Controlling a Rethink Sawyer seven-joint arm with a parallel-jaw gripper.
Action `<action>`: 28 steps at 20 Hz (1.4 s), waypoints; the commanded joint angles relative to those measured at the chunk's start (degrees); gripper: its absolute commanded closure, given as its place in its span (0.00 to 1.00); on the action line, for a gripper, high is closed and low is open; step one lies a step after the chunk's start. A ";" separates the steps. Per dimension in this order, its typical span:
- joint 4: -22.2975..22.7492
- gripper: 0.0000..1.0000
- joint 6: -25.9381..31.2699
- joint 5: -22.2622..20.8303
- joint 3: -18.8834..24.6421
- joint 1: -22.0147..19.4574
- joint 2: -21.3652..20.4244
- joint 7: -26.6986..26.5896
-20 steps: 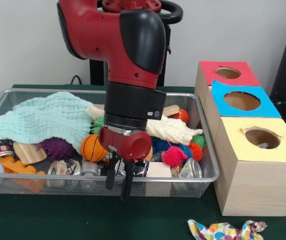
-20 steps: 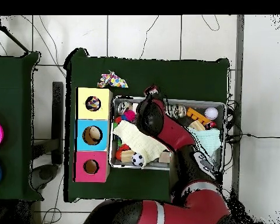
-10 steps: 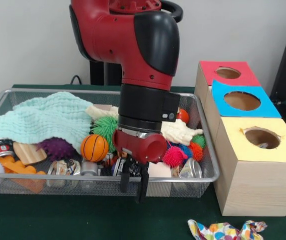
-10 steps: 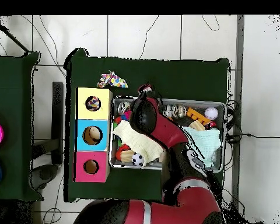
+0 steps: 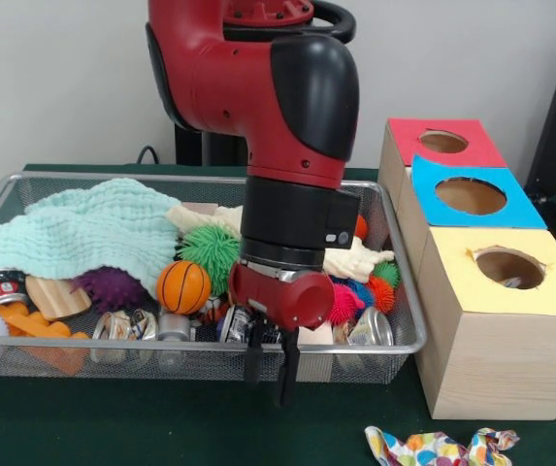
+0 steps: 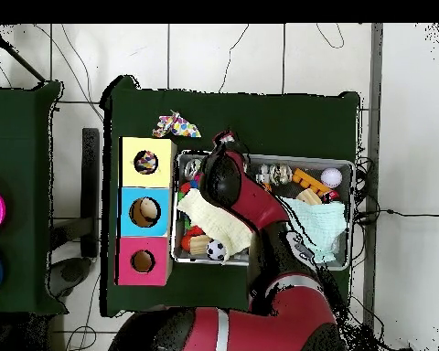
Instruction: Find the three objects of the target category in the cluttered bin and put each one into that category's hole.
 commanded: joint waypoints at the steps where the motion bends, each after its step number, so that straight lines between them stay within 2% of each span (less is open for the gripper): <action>1: -2.93 0.00 -4.19 4.23 0.98 0.44 2.52 12.38; 12: -4.74 0.00 -5.06 9.55 -0.08 3.90 4.41 12.36; 20: -4.59 0.00 -4.39 13.04 -1.74 6.03 3.98 12.16; 28: -4.67 0.00 -4.98 13.09 -1.08 5.81 4.08 12.49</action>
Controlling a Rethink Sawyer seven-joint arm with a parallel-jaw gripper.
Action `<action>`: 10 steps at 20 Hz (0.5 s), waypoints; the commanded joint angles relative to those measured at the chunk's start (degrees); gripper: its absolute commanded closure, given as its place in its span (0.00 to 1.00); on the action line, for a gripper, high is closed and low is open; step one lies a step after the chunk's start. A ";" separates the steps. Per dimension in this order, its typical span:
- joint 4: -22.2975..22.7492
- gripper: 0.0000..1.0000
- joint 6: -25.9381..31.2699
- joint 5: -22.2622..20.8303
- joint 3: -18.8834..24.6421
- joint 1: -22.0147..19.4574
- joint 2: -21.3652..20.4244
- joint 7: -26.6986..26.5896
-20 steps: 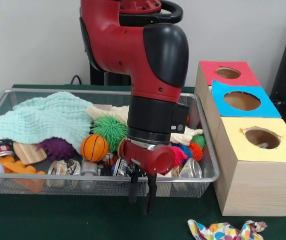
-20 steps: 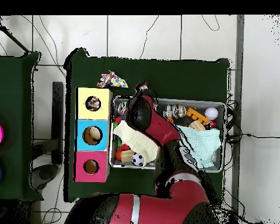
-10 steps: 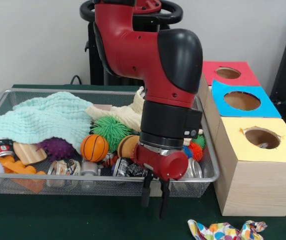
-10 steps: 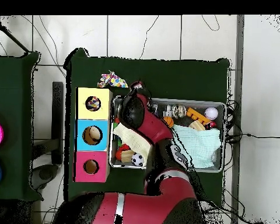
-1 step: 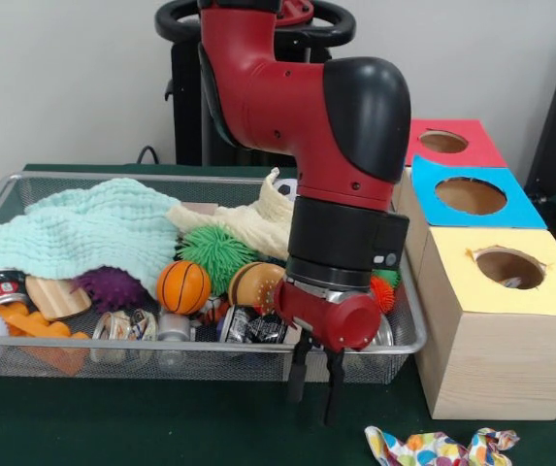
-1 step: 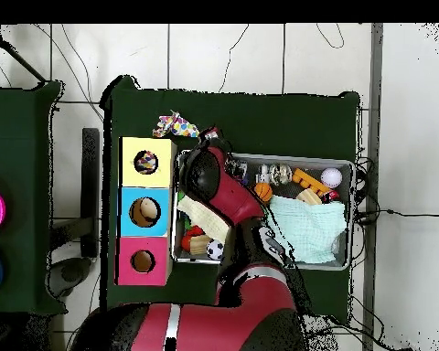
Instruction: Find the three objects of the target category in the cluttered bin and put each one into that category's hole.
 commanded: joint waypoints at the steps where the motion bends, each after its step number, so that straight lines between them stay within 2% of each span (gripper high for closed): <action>1: -2.57 0.00 -3.50 3.93 0.99 -0.44 1.17 12.50; 10: -3.27 0.00 -4.38 7.23 0.30 1.72 2.22 12.57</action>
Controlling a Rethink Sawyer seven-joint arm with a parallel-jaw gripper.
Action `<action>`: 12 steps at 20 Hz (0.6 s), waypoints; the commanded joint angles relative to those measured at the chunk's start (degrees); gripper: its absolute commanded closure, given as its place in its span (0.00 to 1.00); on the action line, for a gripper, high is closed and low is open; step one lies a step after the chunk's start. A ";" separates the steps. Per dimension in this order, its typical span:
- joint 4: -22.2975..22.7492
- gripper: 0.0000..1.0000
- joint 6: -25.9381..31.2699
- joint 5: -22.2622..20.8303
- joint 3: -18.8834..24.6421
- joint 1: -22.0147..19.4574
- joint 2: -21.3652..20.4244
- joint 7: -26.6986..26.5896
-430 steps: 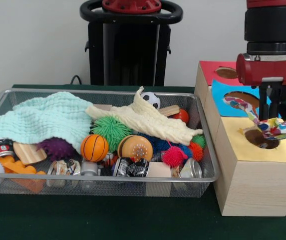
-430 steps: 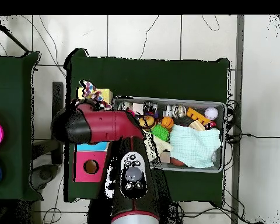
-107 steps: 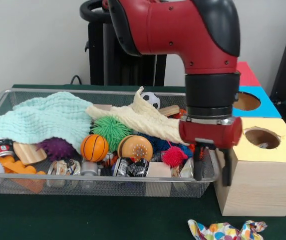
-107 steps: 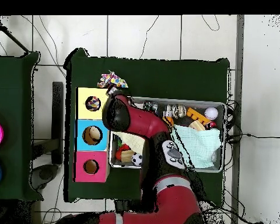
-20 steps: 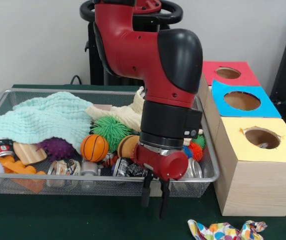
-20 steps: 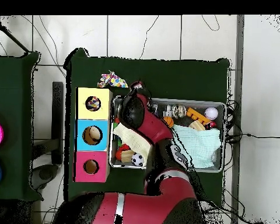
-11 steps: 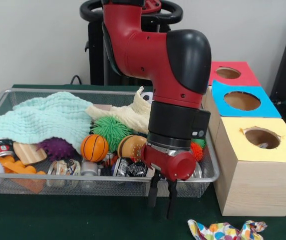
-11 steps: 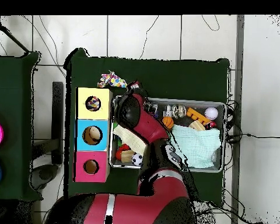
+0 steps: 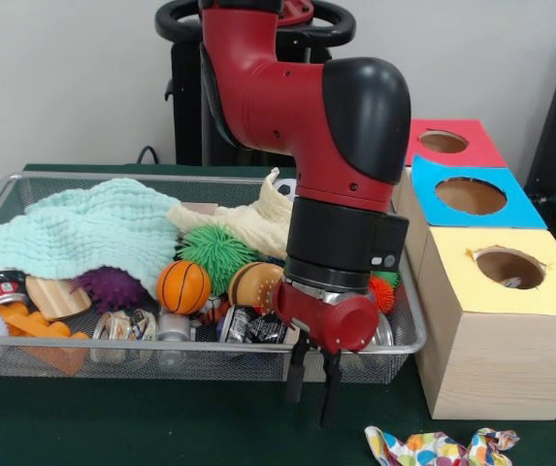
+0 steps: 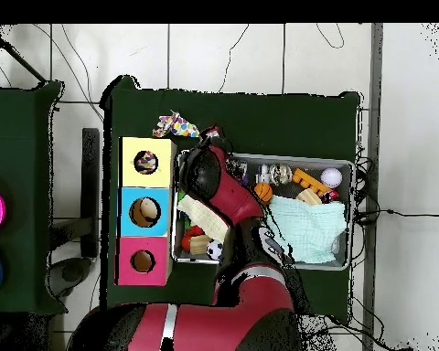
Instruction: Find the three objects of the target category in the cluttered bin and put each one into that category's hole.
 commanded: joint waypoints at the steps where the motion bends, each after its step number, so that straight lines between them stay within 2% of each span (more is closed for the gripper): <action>1: -2.89 0.00 -4.32 5.45 0.86 1.22 1.91 12.77; 7: -2.88 0.00 -3.64 7.65 -0.29 2.64 1.83 12.39; 12: -3.38 0.00 -2.93 7.75 -0.85 2.63 2.26 11.41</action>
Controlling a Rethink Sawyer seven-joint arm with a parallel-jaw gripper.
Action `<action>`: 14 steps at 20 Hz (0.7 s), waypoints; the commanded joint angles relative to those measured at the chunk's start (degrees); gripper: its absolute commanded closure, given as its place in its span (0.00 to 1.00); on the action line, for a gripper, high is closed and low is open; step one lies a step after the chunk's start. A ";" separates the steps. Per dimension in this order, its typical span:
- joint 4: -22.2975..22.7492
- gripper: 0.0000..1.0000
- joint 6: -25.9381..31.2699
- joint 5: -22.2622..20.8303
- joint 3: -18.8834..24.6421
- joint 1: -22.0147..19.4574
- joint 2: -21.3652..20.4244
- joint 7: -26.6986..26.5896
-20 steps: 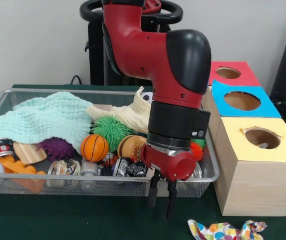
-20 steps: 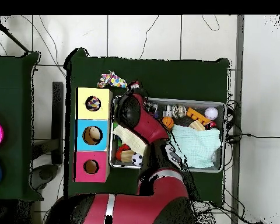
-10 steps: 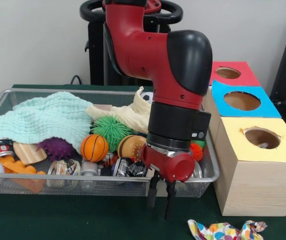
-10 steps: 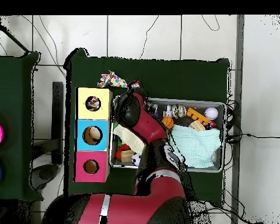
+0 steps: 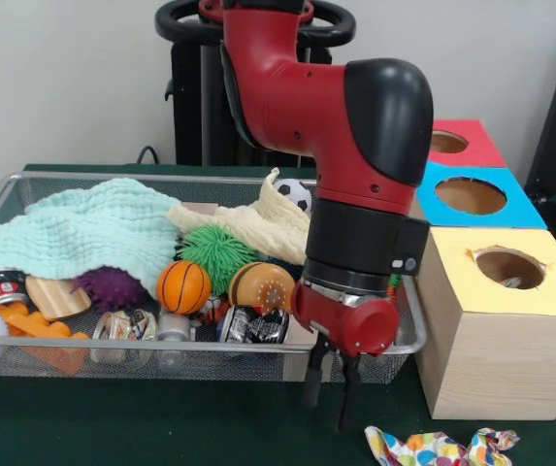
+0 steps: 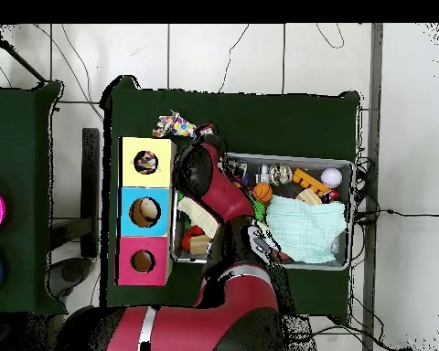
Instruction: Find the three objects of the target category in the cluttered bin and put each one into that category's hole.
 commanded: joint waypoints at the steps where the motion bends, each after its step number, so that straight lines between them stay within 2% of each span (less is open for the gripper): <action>1: -2.33 0.00 -3.05 4.27 0.22 0.07 1.73 11.55; 14: -2.92 0.00 -3.29 7.30 0.09 1.90 2.28 12.41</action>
